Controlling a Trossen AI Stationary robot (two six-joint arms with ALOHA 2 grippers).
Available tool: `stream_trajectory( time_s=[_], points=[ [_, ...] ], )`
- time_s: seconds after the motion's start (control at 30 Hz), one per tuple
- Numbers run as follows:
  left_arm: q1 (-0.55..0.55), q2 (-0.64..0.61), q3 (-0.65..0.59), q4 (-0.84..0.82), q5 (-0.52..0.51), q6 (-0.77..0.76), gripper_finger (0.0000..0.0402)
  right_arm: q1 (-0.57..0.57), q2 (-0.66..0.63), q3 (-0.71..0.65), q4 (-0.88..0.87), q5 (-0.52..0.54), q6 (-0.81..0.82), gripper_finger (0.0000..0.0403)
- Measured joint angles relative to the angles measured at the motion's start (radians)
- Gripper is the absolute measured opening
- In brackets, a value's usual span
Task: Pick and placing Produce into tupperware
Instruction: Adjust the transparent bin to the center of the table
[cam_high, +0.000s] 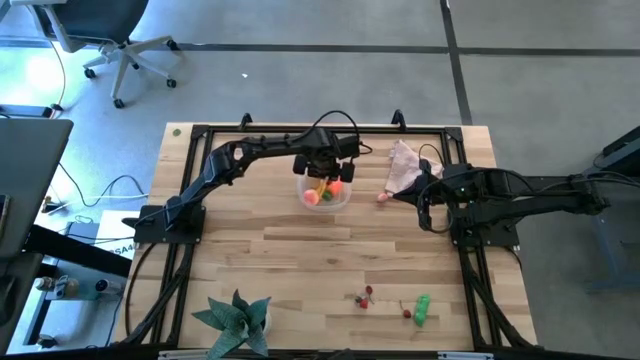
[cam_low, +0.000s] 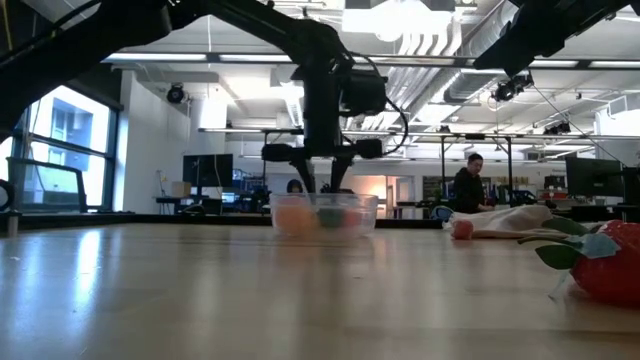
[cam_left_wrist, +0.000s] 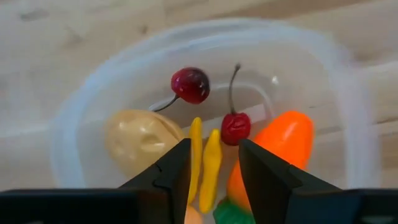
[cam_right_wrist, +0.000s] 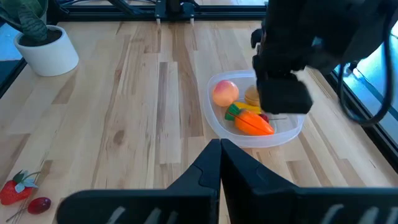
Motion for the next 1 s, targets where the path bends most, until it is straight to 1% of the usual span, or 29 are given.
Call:
stream_trajectory(
  time_s=[0.1,0.2,0.27,0.33,0.4,0.5,0.7,0.87,1.0],
  points=[
    [-0.001,-0.001,0.056,-0.041,-0.048,0.002,0.011,0.0,0.0,0.0,0.0,0.0,0.0,0.0],
    [0.0,-0.002,0.103,-0.059,-0.134,0.028,0.0097,0.0,0.0,0.0,0.0,0.0,0.0,0.0],
    [0.009,-0.003,0.115,-0.056,-0.19,0.064,0.009,0.0,0.0,0.0,0.0,0.0,0.0,0.0],
    [0.03,-0.002,0.117,-0.053,-0.209,0.105,0.0084,0.0,0.0,0.0,0.0,0.0,0.0,0.0],
    [0.057,-0.002,0.116,-0.041,-0.199,0.149,0.008,0.0,0.0,0.0,0.0,0.0,0.0,0.0],
    [0.1,-0.002,0.115,-0.049,-0.143,0.235,0.0079,0.0,0.0,0.0,0.0,0.0,0.0,0.0],
    [0.154,-0.002,0.115,-0.063,-0.062,0.339,0.0083,0.0,0.0,0.0,0.0,0.0,0.0,0.0],
    [0.156,-0.002,0.106,-0.051,-0.055,0.35,0.0079,0.0,0.0,0.0,0.0,0.0,0.0,0.0],
    [0.156,0.001,0.04,0.011,-0.037,0.35,0.0075,0.0,0.0,0.0,0.0,0.0,0.0,0.0]
  ],
)
